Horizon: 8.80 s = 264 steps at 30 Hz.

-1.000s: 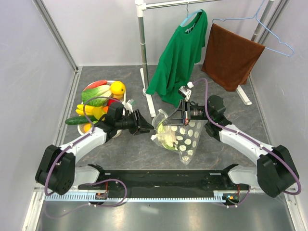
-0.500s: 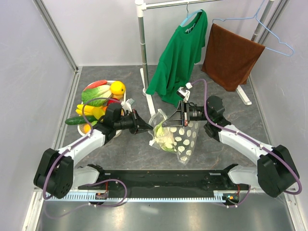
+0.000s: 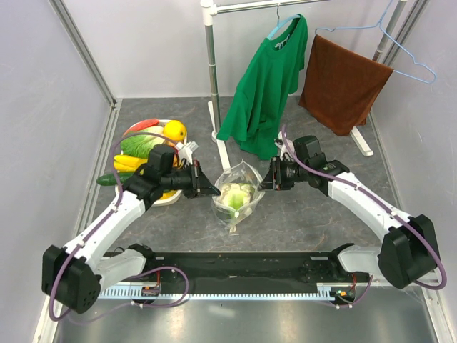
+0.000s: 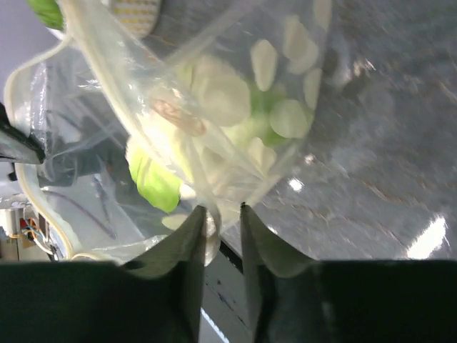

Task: Place the food in the zip-top bag and seal the zipper
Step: Adjust the zipper food storage bag at the center of the board, then pick up the fake fruit from the bin, then place the fake fruit in the zipper food storage bag, then pick up the fake vegetable from the bin, then place the fake vegetable in the zipper food storage bag.

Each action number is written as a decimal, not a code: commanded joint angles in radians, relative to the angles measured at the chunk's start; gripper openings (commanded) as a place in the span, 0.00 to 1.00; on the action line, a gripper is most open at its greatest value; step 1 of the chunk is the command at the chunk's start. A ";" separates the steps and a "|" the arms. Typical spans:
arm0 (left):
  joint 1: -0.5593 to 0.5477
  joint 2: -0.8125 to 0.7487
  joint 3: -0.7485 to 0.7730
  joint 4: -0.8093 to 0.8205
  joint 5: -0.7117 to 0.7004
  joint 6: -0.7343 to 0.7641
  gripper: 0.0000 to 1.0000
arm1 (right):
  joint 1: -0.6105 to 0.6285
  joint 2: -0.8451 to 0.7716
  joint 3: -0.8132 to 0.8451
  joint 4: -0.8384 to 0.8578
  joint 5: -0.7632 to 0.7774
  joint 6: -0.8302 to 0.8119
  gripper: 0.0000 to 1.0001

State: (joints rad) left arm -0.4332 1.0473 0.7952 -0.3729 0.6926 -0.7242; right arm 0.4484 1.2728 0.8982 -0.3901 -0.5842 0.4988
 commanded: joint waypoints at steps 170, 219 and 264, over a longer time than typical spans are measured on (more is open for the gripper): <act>-0.125 0.026 0.679 -0.458 -0.251 0.909 1.00 | -0.034 -0.066 0.074 -0.133 -0.255 -0.034 0.00; 0.780 0.276 0.243 -0.535 -0.481 2.298 0.57 | -0.034 -0.038 0.070 -0.116 -0.275 -0.037 0.00; -0.361 0.100 0.490 -0.239 -0.116 0.247 0.12 | -0.034 -0.050 0.117 -0.107 -0.233 -0.032 0.00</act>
State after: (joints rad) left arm -0.7929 1.1870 1.2240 -0.4850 0.4526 -0.3183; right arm 0.4149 1.2514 0.9718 -0.5301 -0.8360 0.4767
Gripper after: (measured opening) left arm 0.520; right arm 0.006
